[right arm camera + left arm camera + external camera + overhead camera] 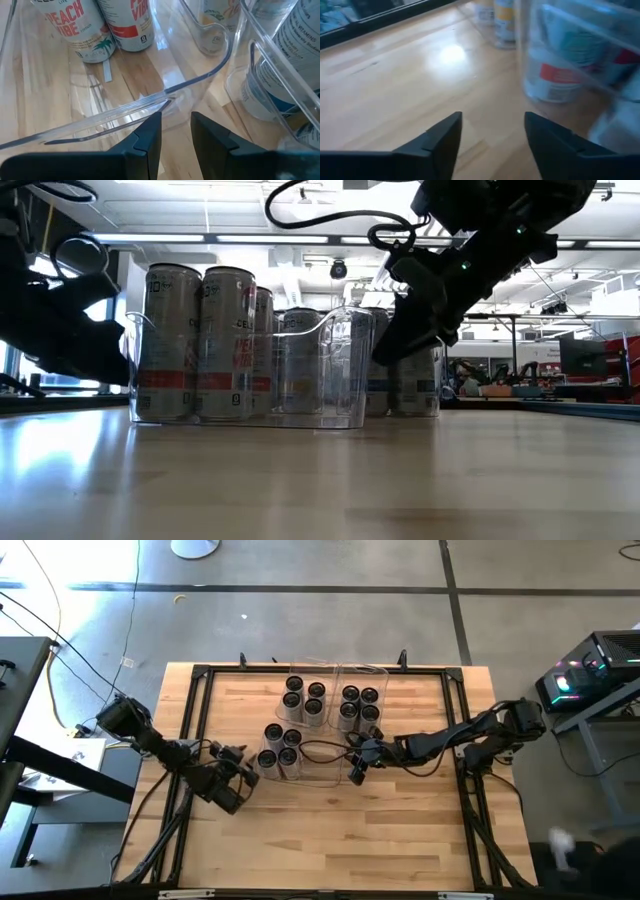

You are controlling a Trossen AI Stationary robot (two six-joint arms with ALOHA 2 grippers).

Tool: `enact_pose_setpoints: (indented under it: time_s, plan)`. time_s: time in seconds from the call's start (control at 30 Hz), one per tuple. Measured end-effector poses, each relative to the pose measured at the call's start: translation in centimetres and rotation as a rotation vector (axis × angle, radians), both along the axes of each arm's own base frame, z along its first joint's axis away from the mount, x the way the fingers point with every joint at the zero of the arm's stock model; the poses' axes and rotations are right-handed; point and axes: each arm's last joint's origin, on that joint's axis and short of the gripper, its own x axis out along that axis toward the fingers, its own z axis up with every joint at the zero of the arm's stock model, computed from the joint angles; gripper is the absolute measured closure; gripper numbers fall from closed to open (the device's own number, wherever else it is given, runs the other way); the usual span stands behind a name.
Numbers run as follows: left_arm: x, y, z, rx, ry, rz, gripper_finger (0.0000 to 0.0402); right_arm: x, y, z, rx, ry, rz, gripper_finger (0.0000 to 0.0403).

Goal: Sort soda cans
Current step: Move the bottom transparent bin to the top left of the table

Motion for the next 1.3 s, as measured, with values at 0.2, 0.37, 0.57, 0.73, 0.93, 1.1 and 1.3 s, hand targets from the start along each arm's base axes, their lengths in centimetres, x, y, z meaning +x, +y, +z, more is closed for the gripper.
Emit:
enact_pose_setpoints:
  time_s: [0.2,0.37,0.57,0.73,0.93,1.1,1.3]
  plan:
    - [1.0,-1.3,0.1,-0.023,-0.040,-0.101,0.0266,0.0,0.2,0.0,0.016,-0.003,0.010,0.0305]
    - [1.9,-2.2,0.3,-0.057,-0.089,-0.164,0.0310,0.1,0.2,0.0,0.029,-0.008,0.025,0.0305]
    - [2.2,-3.3,0.6,-0.106,-0.103,-0.228,0.0351,0.2,0.2,0.1,0.037,-0.026,0.031,0.0305]
    - [2.2,-4.9,1.2,-0.158,-0.107,-0.298,0.0382,0.2,0.2,0.2,0.039,-0.033,0.032,0.0305]
    - [1.7,-6.3,1.5,-0.226,-0.125,-0.353,0.0399,0.6,0.3,-0.1,0.044,-0.056,0.037,0.0305]
    - [0.8,-6.9,1.4,-0.279,-0.128,-0.353,0.0401,1.6,0.3,-1.2,0.047,-0.092,0.032,0.0305]
    - [-0.4,-7.2,1.0,-0.353,-0.063,-0.354,0.0401,1.9,0.1,-1.5,0.038,-0.101,0.046,0.0305]
